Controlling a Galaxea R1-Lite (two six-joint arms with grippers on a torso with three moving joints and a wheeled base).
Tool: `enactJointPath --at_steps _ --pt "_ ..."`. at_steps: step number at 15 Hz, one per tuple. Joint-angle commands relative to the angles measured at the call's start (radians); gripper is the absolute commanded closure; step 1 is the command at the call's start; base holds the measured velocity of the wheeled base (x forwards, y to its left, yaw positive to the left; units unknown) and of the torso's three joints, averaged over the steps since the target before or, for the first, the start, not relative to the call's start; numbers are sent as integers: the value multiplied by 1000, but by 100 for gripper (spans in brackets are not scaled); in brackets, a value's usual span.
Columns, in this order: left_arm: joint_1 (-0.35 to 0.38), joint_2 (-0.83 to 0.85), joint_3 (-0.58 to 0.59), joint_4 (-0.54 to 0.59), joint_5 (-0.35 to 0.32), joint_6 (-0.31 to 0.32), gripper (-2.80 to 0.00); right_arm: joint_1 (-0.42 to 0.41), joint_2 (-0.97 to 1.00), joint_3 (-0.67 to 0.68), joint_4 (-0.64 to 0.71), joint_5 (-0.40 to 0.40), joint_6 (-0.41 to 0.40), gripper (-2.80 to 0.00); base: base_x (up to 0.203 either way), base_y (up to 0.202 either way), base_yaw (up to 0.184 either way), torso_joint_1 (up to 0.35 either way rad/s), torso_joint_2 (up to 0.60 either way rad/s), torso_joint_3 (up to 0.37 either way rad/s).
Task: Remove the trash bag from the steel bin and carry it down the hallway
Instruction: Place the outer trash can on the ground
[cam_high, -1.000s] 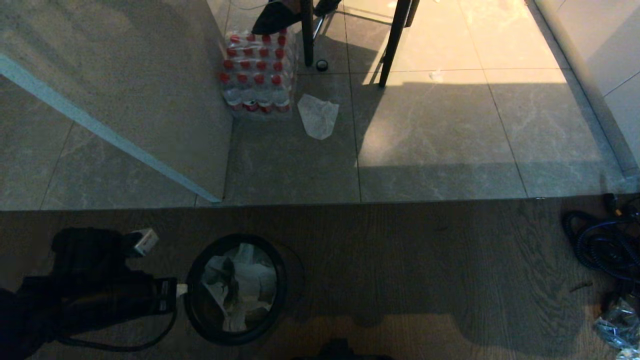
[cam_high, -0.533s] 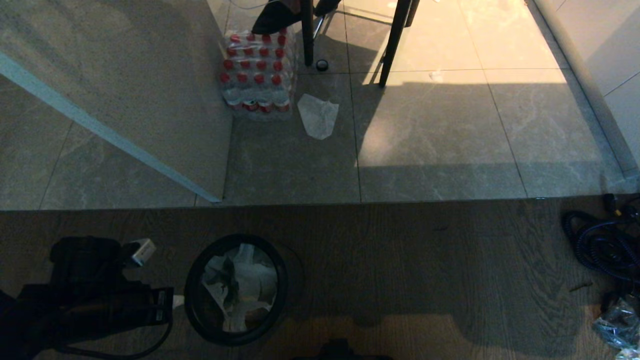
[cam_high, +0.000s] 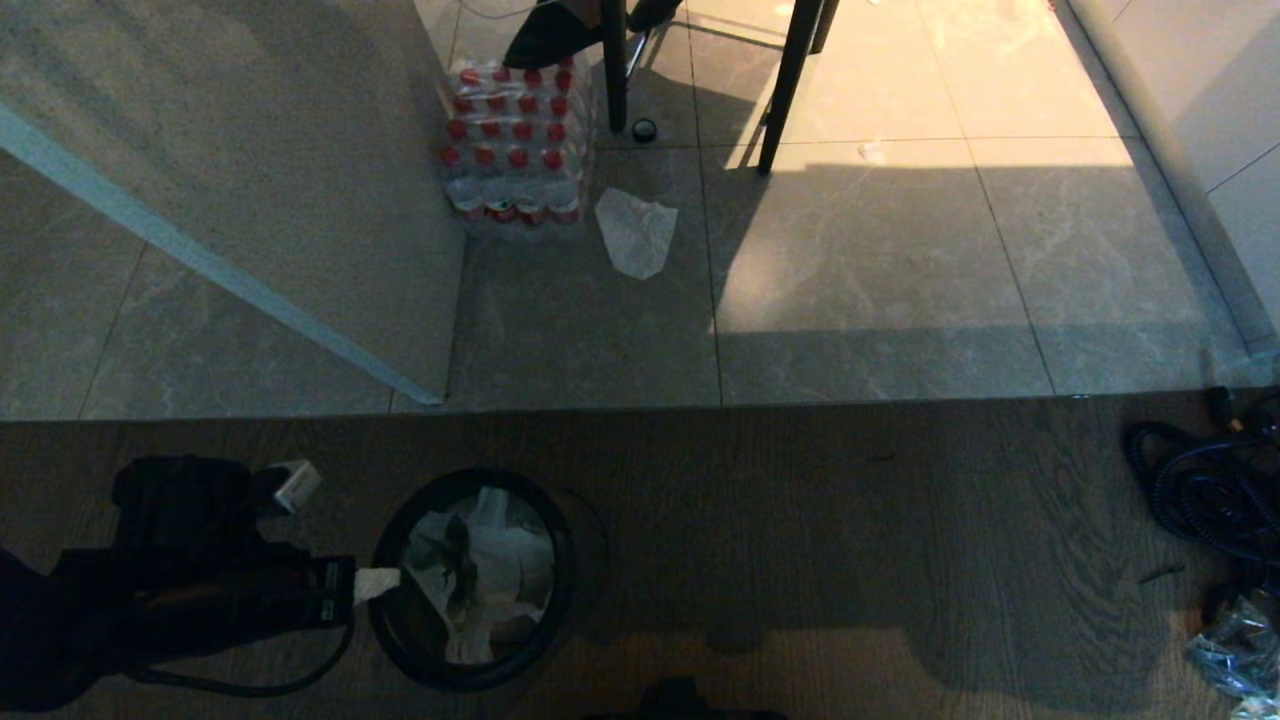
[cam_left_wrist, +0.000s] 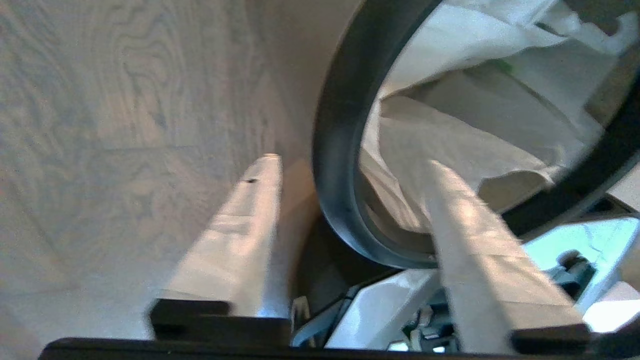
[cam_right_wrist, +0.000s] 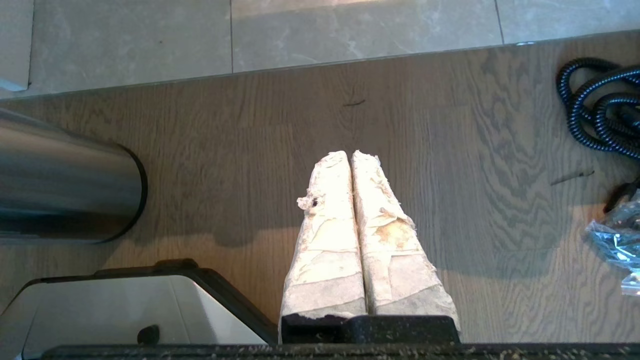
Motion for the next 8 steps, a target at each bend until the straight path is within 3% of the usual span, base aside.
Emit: enactJointPath --at_steps 1,4,8 --pt "-2 25 -2 -3 21 3 -280 0 -2 0 1 0 0 0 0 0 0 0 0 0" --pt "-20 93 -6 -15 95 13 -280 0 -2 0 1 0 0 0 0 0 0 0 0 0" --pt "-87 215 -5 -181 162 24 -280 0 -2 0 1 0 0 0 0 0 0 0 0 0"
